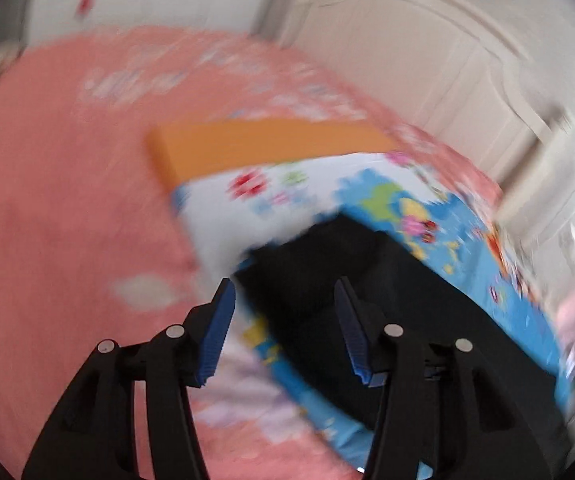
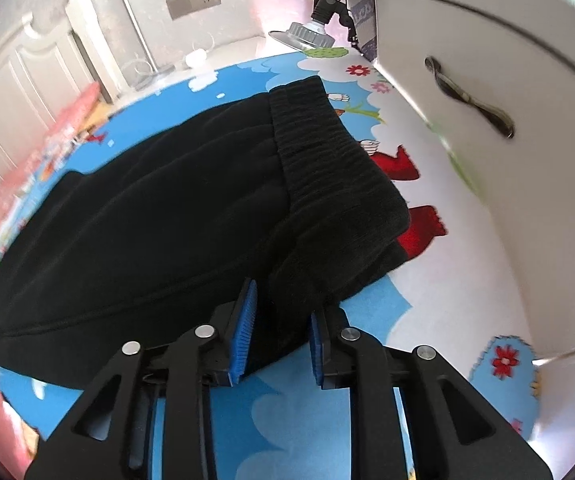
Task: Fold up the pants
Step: 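Open both tools to release the folded sweatpants on the bed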
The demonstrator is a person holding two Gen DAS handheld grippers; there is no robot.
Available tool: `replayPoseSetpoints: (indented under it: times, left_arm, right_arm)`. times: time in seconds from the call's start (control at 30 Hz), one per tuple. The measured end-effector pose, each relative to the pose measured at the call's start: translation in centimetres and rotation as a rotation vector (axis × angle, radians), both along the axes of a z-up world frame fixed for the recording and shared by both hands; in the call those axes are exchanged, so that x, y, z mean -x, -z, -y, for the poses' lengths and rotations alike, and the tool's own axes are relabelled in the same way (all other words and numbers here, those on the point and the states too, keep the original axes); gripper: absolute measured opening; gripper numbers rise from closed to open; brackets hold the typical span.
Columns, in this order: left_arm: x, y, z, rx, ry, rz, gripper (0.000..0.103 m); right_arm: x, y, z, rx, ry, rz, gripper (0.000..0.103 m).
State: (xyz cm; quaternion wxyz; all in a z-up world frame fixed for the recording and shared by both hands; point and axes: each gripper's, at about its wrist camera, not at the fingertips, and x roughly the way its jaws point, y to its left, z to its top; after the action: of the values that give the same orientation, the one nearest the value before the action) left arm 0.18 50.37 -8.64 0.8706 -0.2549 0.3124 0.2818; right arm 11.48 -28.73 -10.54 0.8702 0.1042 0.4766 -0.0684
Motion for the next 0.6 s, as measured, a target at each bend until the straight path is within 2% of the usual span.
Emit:
replayPoseSetpoints:
  times: [0.03,0.07,0.1,0.17,0.2,0.27,0.3,0.37,0.4,0.43,0.47,0.53,0.6]
  left_arm:
    - [-1.3,-0.8,1.6,-0.097,0.071,-0.013,0.054]
    - [-2.1,-1.3,2.7,-0.147,0.111,-0.015,0.060]
    - [-2.9,-1.6,4.3,-0.220,0.168,-0.020,0.068]
    - [-4.7,-0.8,6.5,-0.306,0.256,-0.066,0.073]
    - [-6.0,0.3,7.1,-0.312,0.284,-0.119,0.074]
    - [-7.1,3.7,6.2,-0.255,0.254,-0.265,0.075]
    - [-7.0,5.1,5.3,-0.217,0.206,-0.309,0.083]
    - [-5.5,6.1,3.9,-0.113,0.133,-0.235,0.093]
    - [-4.7,6.6,3.1,-0.042,0.094,-0.195,0.096]
    - [-4.2,6.9,2.8,-0.008,0.072,-0.170,0.097]
    - [-4.1,7.1,2.6,-0.008,0.065,-0.160,0.097]
    - [-4.3,7.0,3.1,-0.057,0.055,-0.170,0.097]
    - [-4.8,6.7,3.7,-0.097,0.040,-0.190,0.097]
  right_arm:
    - [0.2,-0.3,-0.4,0.039,0.012,-0.009,0.050]
    - [0.5,-0.9,-0.7,0.088,0.035,-0.013,0.088]
    - [1.0,-1.5,-0.8,0.118,0.055,0.008,0.098]
    - [2.1,-2.8,-1.1,0.171,0.062,0.042,0.097]
    - [2.4,-3.4,-1.0,0.199,0.071,0.048,0.097]
    - [3.1,-4.8,-0.8,0.258,0.115,0.080,0.097]
    - [3.2,-5.4,-0.9,0.273,0.122,0.103,0.097]
    - [2.7,-7.0,-1.6,0.273,0.101,0.170,0.097]
    - [2.0,-7.6,-2.1,0.269,0.085,0.191,0.097]
    - [0.9,-8.2,-2.7,0.266,0.067,0.211,0.097]
    - [-0.4,-8.8,-3.5,0.263,0.044,0.240,0.097]
    - [-3.4,-9.3,-5.1,0.260,-0.011,0.305,0.097]
    - [-8.0,-8.1,-6.2,0.257,-0.045,0.302,0.097]
